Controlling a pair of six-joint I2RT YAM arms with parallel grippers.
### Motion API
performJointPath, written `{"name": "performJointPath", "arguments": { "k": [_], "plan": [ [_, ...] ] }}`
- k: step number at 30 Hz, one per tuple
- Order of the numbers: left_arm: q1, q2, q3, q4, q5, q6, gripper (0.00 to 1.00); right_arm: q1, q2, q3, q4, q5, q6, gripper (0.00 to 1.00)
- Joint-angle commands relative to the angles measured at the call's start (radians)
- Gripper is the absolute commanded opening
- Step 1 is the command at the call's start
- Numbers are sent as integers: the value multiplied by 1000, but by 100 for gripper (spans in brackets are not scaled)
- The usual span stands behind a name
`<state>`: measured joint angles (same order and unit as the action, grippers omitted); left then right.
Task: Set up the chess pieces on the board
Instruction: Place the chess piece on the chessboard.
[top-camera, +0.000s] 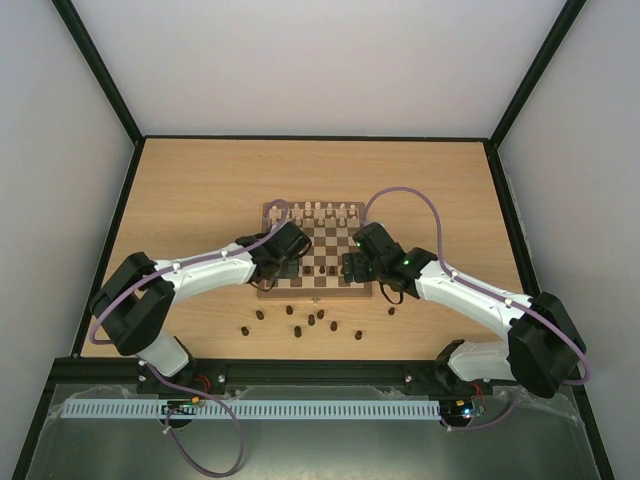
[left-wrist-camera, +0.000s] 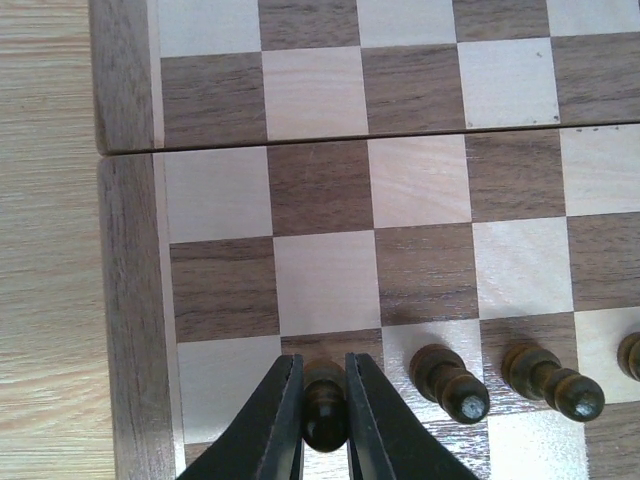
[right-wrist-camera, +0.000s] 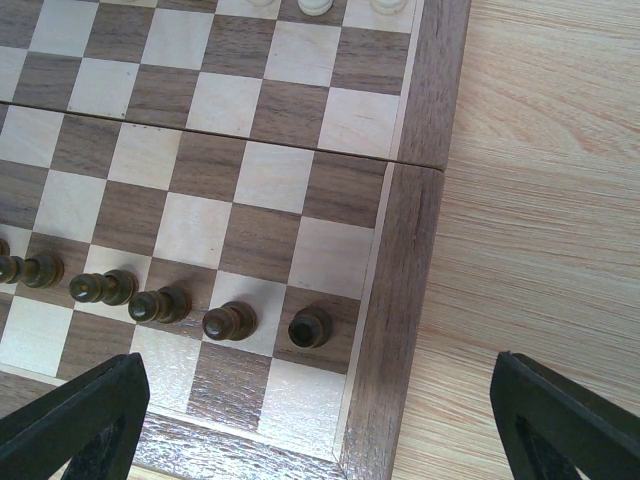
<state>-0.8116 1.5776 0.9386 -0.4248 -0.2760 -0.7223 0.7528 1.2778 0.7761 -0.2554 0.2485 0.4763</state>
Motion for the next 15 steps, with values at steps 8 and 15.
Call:
{"name": "performJointPath", "arguments": {
  "k": [8,15],
  "plan": [
    [-11,25,31,-7,1,9,18,2,5,-11,-13,2,1,94],
    [-12,22,28,-14,-1,5,21,2,4,-11,-13,0,1,94]
  ]
}}
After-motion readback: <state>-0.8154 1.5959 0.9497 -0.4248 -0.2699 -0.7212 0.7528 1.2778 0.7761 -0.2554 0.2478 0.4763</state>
